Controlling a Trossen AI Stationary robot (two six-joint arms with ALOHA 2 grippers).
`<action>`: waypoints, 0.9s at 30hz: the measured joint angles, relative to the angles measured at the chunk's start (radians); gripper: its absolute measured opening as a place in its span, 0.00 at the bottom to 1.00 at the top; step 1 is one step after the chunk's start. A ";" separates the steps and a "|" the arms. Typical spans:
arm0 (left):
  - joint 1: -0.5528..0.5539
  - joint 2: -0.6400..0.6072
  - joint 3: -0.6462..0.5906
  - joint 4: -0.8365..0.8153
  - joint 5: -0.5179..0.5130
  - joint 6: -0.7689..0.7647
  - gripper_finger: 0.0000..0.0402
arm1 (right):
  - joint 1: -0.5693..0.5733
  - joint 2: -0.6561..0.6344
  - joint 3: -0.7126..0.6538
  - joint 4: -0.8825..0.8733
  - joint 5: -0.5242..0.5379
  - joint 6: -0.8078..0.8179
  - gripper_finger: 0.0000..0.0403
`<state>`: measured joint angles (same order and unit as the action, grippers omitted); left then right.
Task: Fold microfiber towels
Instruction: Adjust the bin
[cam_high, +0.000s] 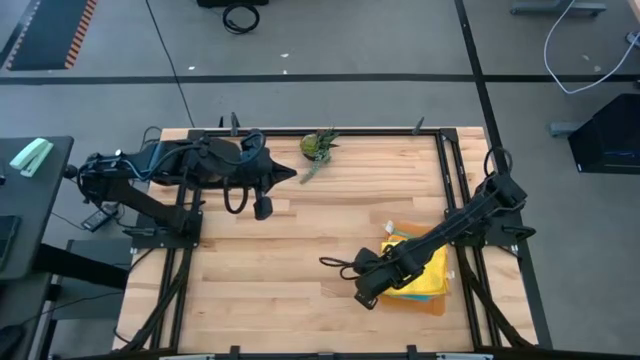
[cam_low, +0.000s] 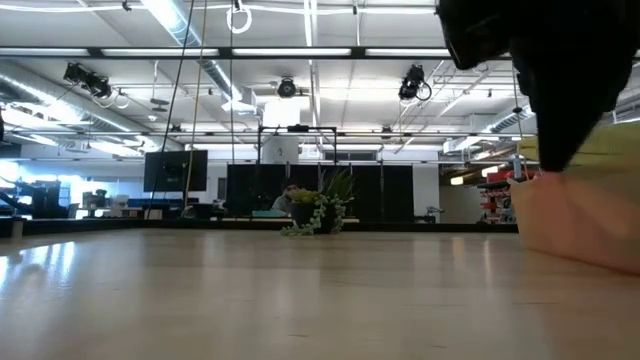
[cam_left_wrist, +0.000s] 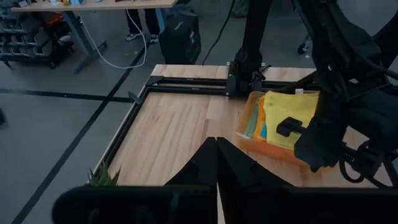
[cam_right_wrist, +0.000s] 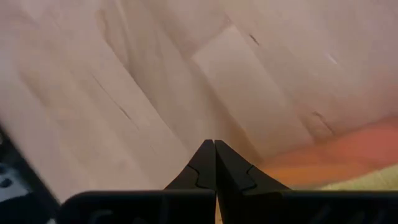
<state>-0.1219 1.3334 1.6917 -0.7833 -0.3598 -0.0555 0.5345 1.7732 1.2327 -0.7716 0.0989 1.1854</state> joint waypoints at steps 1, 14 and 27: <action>0.000 0.000 0.000 -0.002 0.000 0.000 0.02 | 0.004 0.007 0.000 -0.011 -0.003 0.001 0.00; 0.001 0.000 0.000 -0.007 0.000 0.015 0.03 | 0.071 0.025 0.000 -0.076 -0.058 0.074 0.00; 0.004 0.000 0.000 -0.006 0.000 0.040 0.05 | 0.109 -0.024 0.007 -0.034 -0.070 0.085 0.00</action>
<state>-0.1184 1.3334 1.6917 -0.7891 -0.3595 -0.0156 0.6439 1.7488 1.2395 -0.8055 0.0289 1.2708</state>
